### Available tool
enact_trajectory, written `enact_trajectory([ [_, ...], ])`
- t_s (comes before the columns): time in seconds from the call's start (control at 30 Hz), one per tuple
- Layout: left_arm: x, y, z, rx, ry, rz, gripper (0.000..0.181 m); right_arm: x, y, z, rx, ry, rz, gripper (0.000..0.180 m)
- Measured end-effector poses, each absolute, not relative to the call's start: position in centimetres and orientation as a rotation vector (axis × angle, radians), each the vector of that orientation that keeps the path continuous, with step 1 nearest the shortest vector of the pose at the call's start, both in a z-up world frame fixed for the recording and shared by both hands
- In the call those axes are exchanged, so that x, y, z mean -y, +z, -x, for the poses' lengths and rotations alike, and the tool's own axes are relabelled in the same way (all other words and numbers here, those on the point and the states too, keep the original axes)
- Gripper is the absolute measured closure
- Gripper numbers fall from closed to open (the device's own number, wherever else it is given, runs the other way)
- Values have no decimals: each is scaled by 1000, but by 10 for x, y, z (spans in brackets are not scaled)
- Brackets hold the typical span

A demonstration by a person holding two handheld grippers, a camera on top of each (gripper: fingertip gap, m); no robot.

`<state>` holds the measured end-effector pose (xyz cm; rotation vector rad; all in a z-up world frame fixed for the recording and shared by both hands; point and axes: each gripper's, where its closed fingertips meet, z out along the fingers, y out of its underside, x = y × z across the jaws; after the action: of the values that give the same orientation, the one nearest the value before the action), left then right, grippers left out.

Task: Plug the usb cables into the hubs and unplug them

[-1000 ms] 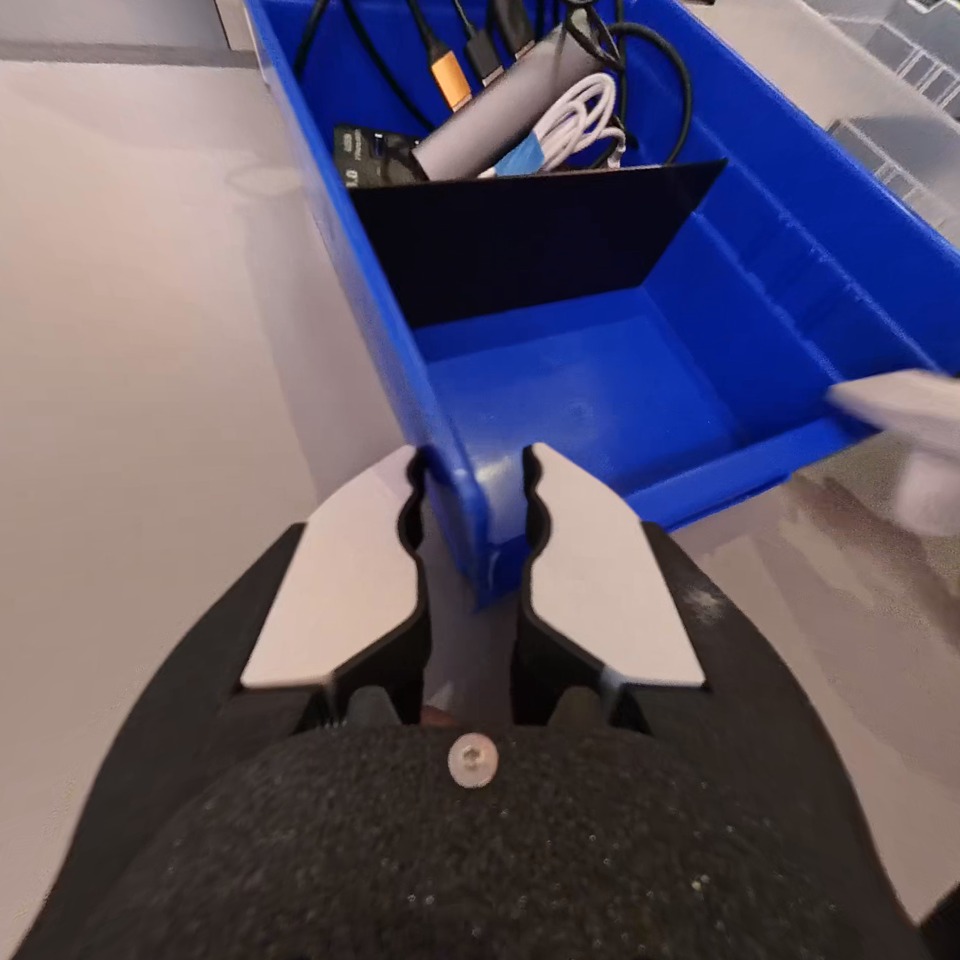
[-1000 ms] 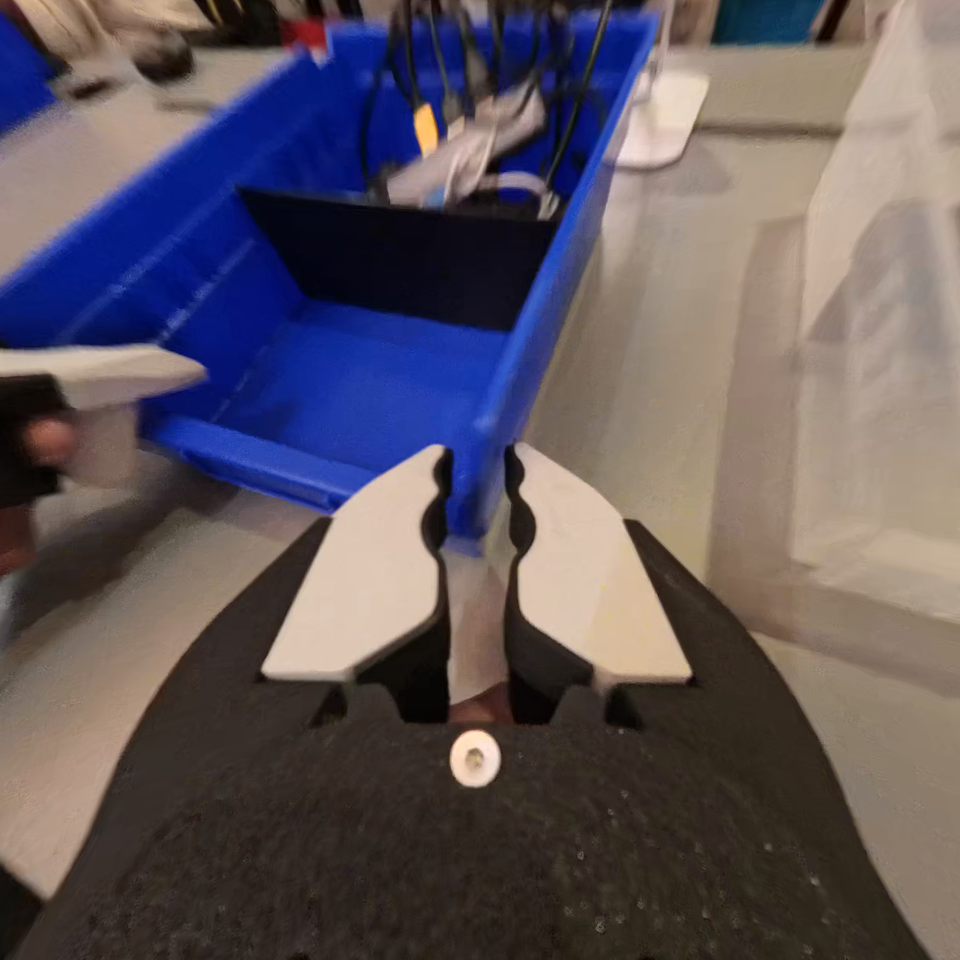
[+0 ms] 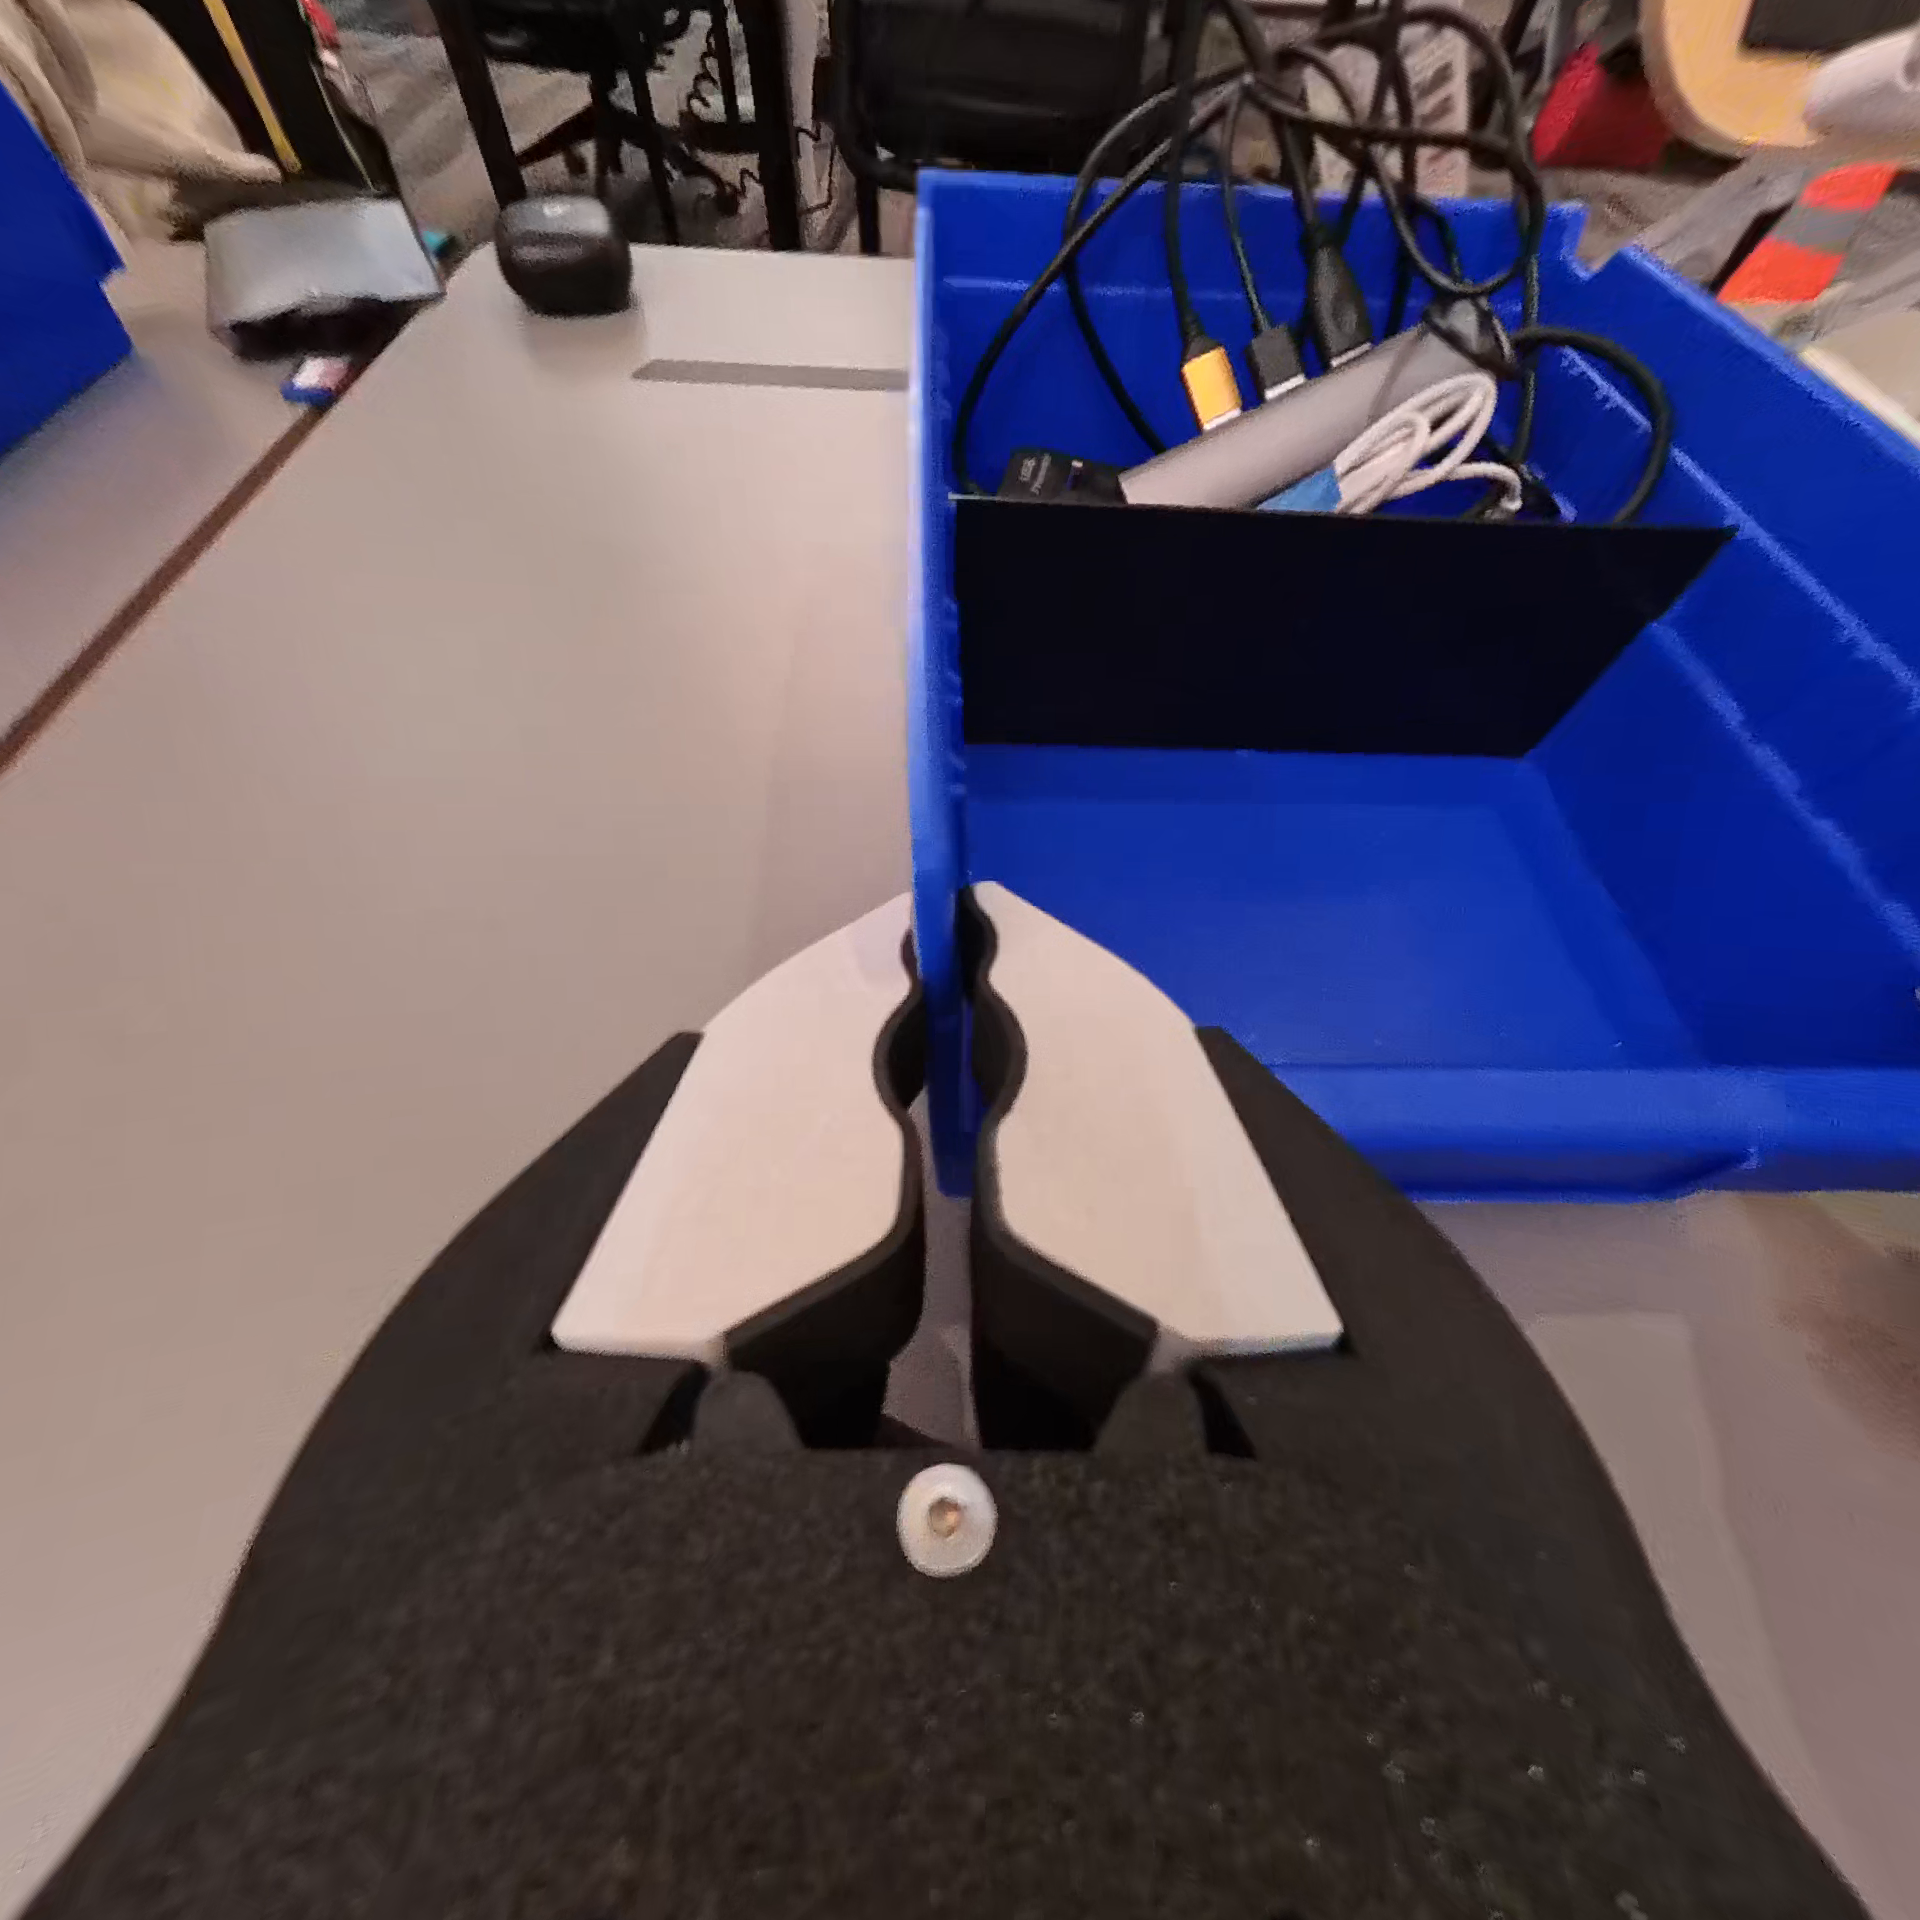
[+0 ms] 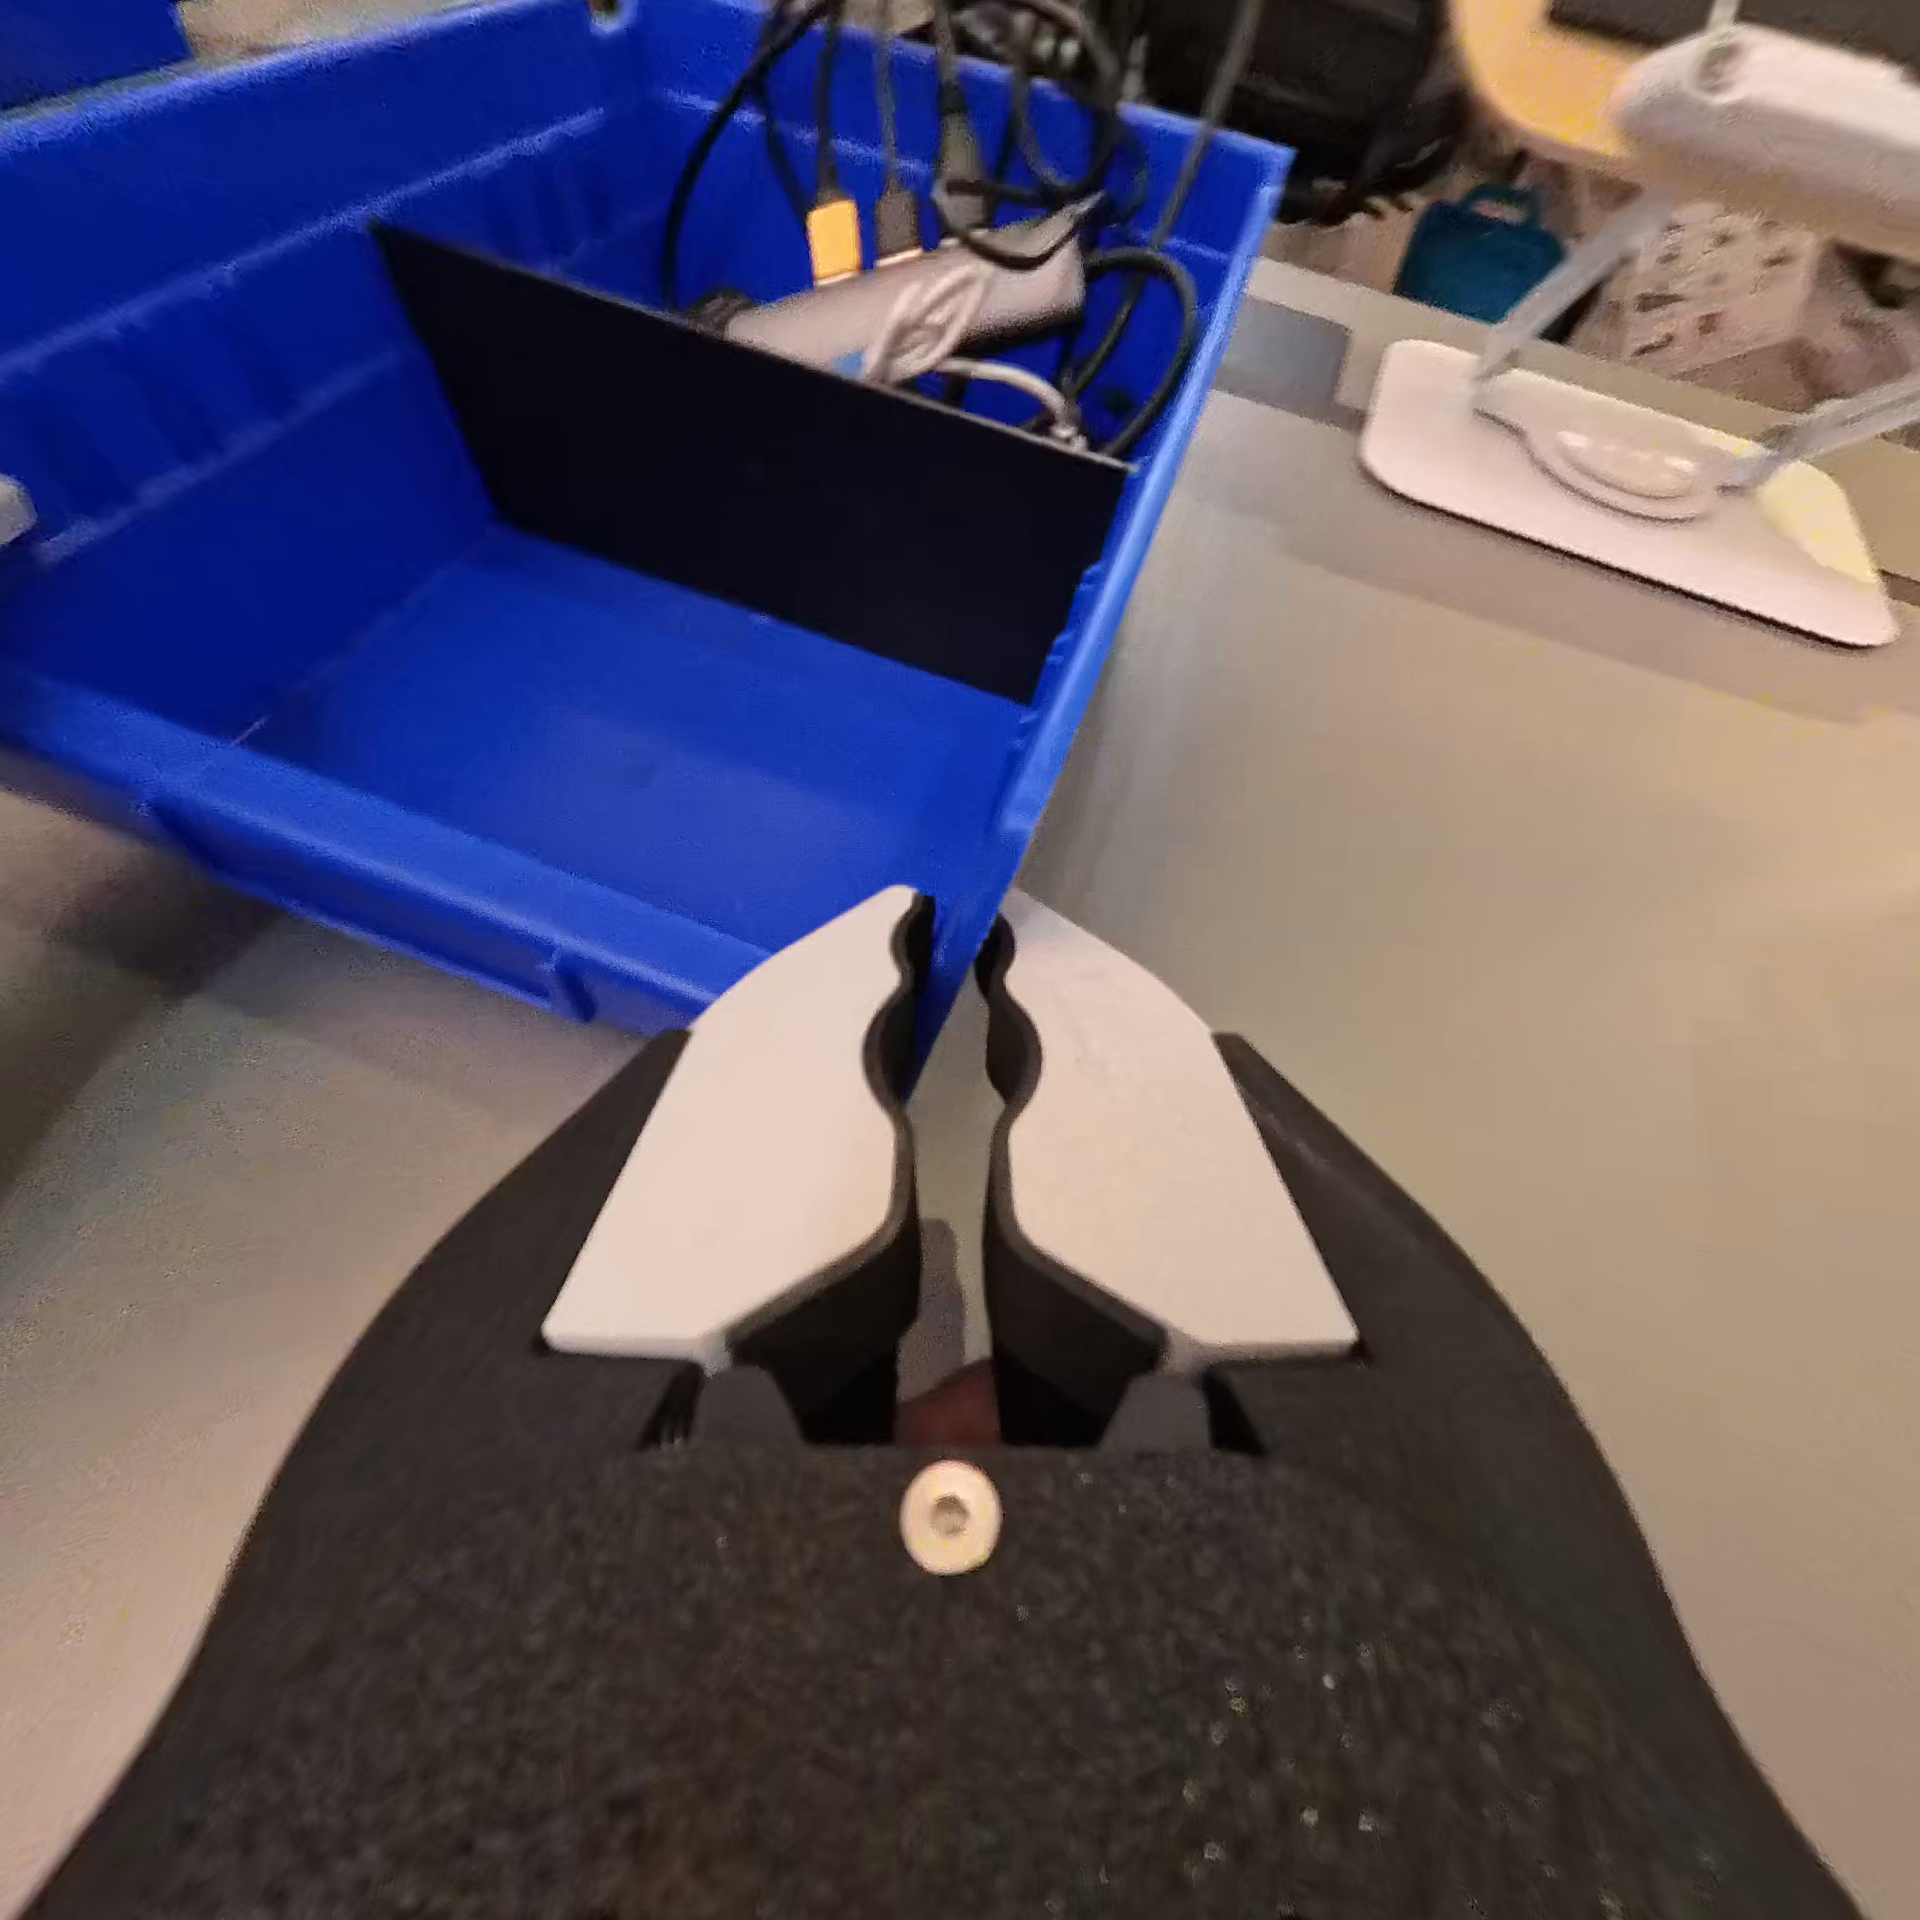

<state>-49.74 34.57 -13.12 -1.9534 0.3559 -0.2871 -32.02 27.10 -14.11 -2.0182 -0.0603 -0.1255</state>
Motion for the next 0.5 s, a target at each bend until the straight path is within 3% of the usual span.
enact_trajectory([
  [0.27, -363, -133, 504, -280, -310, 1972, 178, -282, -144, 335, 292, 249, 2097, 160],
  [0.5, -360, -133, 501, -250, -356, 1971, 178, -198, -125, 288, 517, 367, 2052, 153],
])
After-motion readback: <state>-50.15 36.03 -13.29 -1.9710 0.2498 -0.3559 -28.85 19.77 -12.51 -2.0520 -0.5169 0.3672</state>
